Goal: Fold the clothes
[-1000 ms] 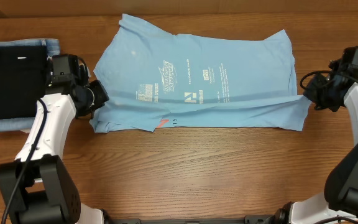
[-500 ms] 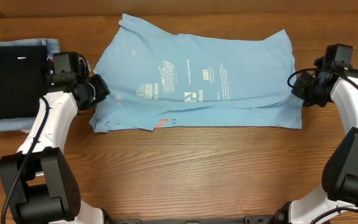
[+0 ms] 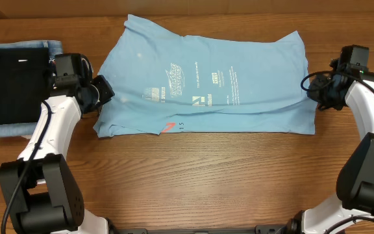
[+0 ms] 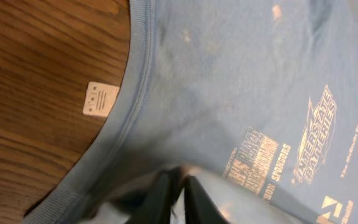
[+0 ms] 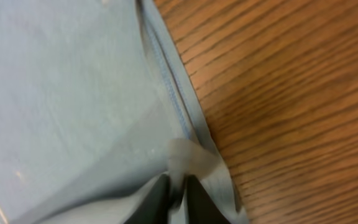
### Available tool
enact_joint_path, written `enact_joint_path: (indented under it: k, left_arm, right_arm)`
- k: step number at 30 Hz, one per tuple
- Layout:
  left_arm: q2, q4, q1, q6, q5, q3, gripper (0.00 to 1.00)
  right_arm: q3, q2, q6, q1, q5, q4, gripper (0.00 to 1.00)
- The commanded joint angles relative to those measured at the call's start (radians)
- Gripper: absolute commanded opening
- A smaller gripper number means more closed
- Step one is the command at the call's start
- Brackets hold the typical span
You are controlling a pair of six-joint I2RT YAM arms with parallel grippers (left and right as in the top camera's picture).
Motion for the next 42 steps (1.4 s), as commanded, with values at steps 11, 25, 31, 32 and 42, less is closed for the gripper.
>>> enact_joint_path:
  k: [11,25,31,32,42]
  left_arm:
    - [0.01,-0.082,-0.004,-0.012,-0.01,0.0,0.5]
    - [0.01,-0.204,-0.004,-0.008,-0.113,-0.048,0.59]
    - [0.01,-0.204,-0.004,-0.009,-0.14,-0.082,0.6]
    - [0.01,-0.204,-0.004,-0.009,-0.144,-0.087,0.6]
    - [0.01,-0.192,-0.004,-0.013,-0.146,-0.119,0.71]
  right_arm:
    - [0.0,0.016,-0.006,-0.002,0.012,-0.063,0.54]
    - [0.0,0.021,-0.006,-0.002,0.04,-0.191,0.66]
    - [-0.004,0.023,-0.006,-0.002,0.04,-0.227,0.67]
    - [-0.009,0.023,-0.006,-0.002,0.042,-0.227,0.67]
    - [-0.163,0.023,0.023,-0.002,0.065,-0.135,0.67]
